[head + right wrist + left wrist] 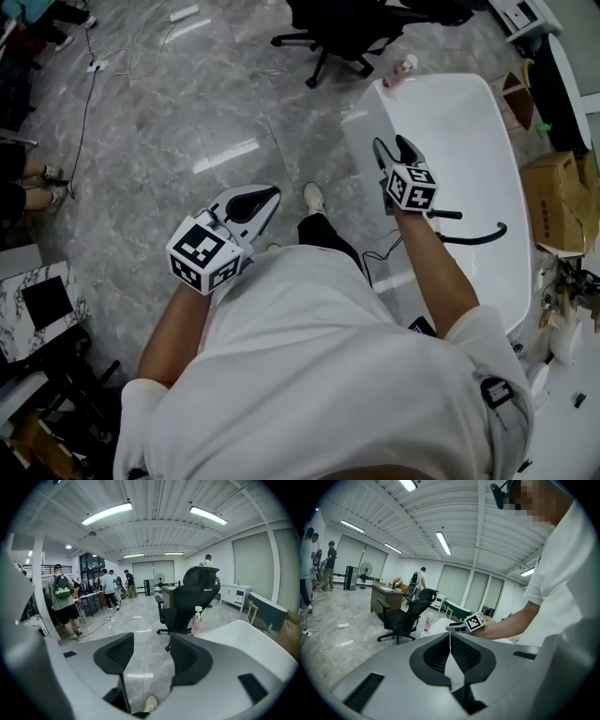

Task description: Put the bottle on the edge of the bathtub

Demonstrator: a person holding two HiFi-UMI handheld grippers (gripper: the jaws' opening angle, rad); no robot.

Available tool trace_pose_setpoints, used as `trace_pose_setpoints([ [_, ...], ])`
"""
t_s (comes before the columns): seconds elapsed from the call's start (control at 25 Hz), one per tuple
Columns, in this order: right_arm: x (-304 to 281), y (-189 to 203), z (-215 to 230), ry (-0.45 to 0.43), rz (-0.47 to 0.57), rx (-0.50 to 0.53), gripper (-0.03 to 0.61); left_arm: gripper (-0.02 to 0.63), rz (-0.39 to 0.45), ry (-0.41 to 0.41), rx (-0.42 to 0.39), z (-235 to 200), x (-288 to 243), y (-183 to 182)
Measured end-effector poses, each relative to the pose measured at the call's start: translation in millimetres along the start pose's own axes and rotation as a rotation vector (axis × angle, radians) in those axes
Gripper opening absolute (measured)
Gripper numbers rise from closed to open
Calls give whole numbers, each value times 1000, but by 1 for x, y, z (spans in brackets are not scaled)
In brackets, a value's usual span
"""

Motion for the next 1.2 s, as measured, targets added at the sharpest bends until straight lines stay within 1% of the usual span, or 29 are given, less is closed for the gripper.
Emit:
trace_pose_setpoints([
  [0.28, 59, -1, -63, -108, 22, 25, 224, 20, 29, -22, 21, 9, 34, 20],
  [0.4, 78, -2, -83, -152, 43, 32, 218, 20, 39, -35, 28, 11, 45, 27],
  [0.6, 99, -3, -113, -218, 48, 52, 204, 20, 44, -45, 39, 19, 59, 37],
  [0.96, 125, -5, -146, -275, 60, 108, 175, 20, 63, -57, 35, 36, 76, 46],
  [1.2, 143, -5, -160, -294, 66, 176, 149, 20, 87, -77, 41, 45, 86, 49],
])
Point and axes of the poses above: the fingertips, and each gripper's own axes: x backward along the fingers, z to its right, y out of its underside, the point moved 7 cm from there along x, backward along the fingers, and after that the axes turned 1 degree about x, right-handed, at the moved point
